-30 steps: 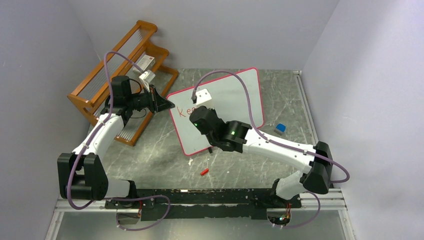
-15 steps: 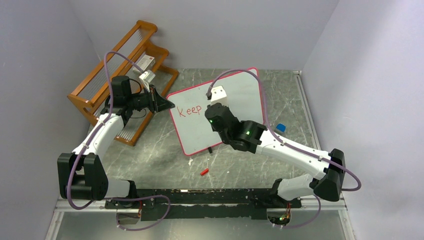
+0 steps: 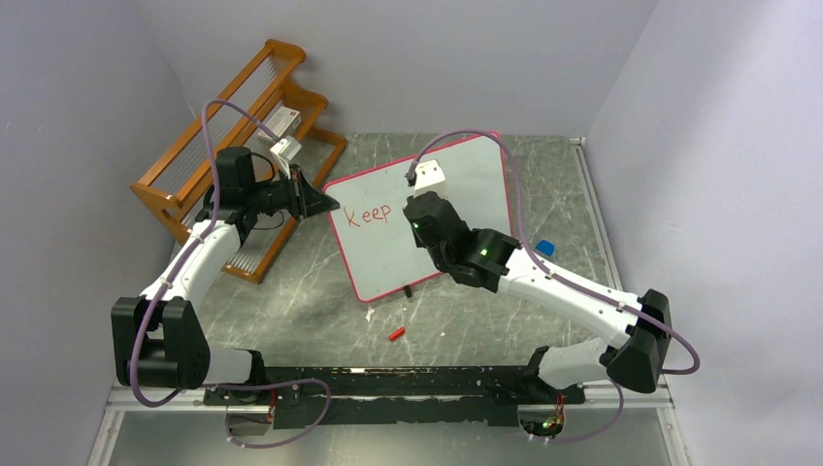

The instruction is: Write a sentence on the whiteboard

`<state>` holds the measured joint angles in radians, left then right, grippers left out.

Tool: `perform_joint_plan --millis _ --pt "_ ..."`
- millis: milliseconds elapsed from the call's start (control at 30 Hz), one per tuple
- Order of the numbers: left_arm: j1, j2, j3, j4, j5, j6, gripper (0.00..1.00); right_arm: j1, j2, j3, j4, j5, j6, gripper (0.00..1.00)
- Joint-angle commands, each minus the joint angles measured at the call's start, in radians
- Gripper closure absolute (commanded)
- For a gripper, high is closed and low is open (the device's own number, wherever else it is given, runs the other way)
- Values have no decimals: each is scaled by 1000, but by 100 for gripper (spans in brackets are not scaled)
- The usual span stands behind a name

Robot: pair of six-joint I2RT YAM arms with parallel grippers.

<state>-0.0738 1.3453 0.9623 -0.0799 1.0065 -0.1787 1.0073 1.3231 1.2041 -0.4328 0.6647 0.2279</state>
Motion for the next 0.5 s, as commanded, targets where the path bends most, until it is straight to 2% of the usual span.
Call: perform_joint_plan --millis 0,467 --pt "-26 36 -8 -67 -85 111 95 -15 4 -8 45 -7 -18 100" --pt "-26 38 -7 -69 -84 113 95 -24 38 17 63 -39 -30 100"
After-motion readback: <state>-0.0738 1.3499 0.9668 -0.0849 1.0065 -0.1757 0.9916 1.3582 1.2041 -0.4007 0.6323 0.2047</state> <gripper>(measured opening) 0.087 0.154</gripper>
